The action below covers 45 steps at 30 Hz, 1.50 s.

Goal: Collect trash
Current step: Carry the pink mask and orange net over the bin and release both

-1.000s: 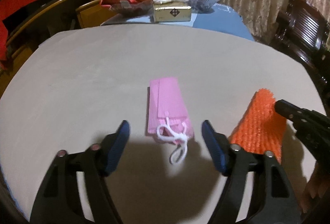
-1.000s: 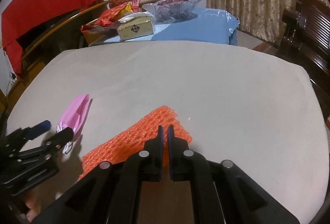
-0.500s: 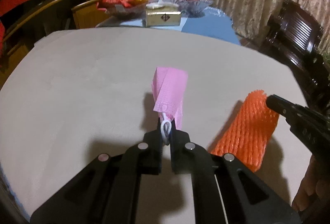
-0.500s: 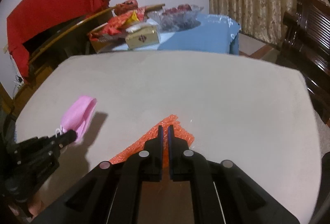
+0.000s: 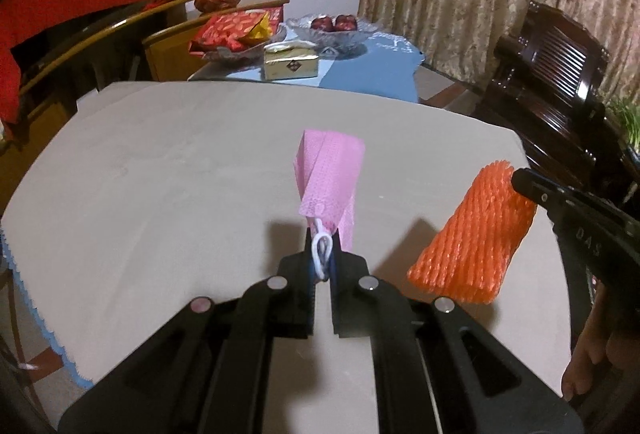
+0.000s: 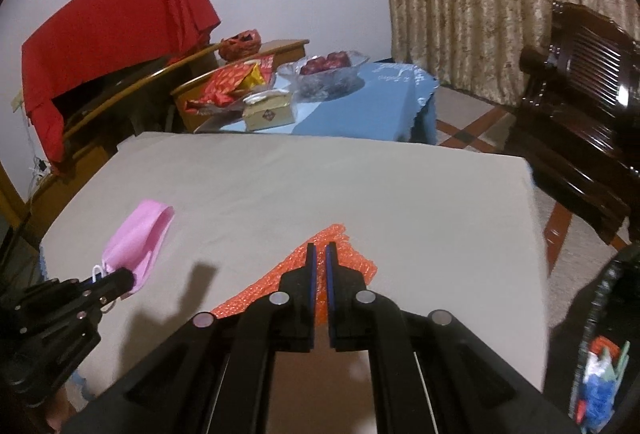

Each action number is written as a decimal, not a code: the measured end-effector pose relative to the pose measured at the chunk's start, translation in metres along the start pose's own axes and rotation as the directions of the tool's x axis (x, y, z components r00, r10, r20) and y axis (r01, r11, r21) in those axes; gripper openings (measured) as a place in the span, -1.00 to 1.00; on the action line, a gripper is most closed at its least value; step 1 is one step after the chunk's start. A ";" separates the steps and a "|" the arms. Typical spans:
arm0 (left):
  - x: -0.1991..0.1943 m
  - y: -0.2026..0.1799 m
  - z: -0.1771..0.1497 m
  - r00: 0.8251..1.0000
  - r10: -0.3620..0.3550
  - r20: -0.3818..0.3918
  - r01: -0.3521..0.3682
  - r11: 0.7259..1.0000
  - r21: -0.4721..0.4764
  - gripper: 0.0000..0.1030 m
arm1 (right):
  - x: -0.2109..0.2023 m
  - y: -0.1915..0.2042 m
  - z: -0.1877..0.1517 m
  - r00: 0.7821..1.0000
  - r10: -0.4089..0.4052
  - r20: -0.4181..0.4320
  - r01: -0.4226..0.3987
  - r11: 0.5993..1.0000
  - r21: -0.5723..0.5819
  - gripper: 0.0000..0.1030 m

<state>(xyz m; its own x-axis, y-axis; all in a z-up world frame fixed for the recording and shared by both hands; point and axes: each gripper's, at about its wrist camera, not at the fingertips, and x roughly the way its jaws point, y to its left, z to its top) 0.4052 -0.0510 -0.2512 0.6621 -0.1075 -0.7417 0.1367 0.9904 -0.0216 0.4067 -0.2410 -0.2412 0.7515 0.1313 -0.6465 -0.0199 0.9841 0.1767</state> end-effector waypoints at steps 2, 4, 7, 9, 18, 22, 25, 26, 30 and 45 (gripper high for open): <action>-0.014 -0.010 -0.002 1.000 -0.007 0.008 0.007 1.000 0.005 -0.90 | -0.015 -0.007 -0.001 1.000 -0.011 0.013 0.011 1.000 0.001 -0.92; -0.025 -0.018 -0.005 1.000 -0.016 0.015 0.016 1.000 0.008 -0.90 | -0.026 -0.012 -0.001 1.000 -0.020 0.023 0.020 1.000 0.000 -0.92; -0.039 -0.035 -0.009 0.999 -0.028 0.023 0.028 0.999 0.023 -0.90 | -0.043 -0.024 -0.004 0.999 -0.037 0.032 0.036 0.999 0.011 -0.92; -0.049 -0.047 -0.012 0.999 -0.040 0.028 0.039 0.999 0.038 -0.90 | -0.055 -0.032 -0.007 0.998 -0.048 0.039 0.047 0.999 0.018 -0.92; -0.081 -0.099 -0.019 0.995 -0.086 0.050 0.082 0.993 0.086 -0.90 | -0.100 -0.074 -0.019 0.992 -0.108 0.067 0.105 0.993 0.058 -0.92; -0.091 -0.119 -0.024 0.994 -0.094 0.051 0.088 0.991 0.099 -0.90 | -0.118 -0.093 -0.023 0.988 -0.133 0.078 0.128 0.989 0.071 -0.92; -0.098 -0.136 -0.027 0.994 -0.098 0.047 0.093 0.990 0.105 -0.90 | -0.131 -0.108 -0.026 0.985 -0.152 0.085 0.145 0.986 0.079 -0.92; -0.099 -0.142 -0.028 0.994 -0.099 0.045 0.094 0.990 0.108 -0.90 | -0.135 -0.114 -0.026 0.983 -0.159 0.087 0.152 0.985 0.082 -0.92; -0.104 -0.167 -0.034 0.993 -0.110 0.039 0.105 0.987 0.118 -0.90 | -0.155 -0.138 -0.031 0.978 -0.185 0.094 0.177 0.980 0.093 -0.92; -0.108 -0.269 -0.055 0.978 -0.209 -0.005 0.207 0.963 0.171 -0.90 | -0.204 -0.238 -0.046 0.941 -0.323 0.100 0.307 0.940 0.151 -0.92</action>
<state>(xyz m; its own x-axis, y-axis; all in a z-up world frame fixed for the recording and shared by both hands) 0.2565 -0.3010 -0.2020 0.6152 -0.3116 -0.7242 0.3942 0.9171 -0.0597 0.2276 -0.4961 -0.1853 0.7798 -0.2067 -0.5909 0.3112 0.9470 0.0794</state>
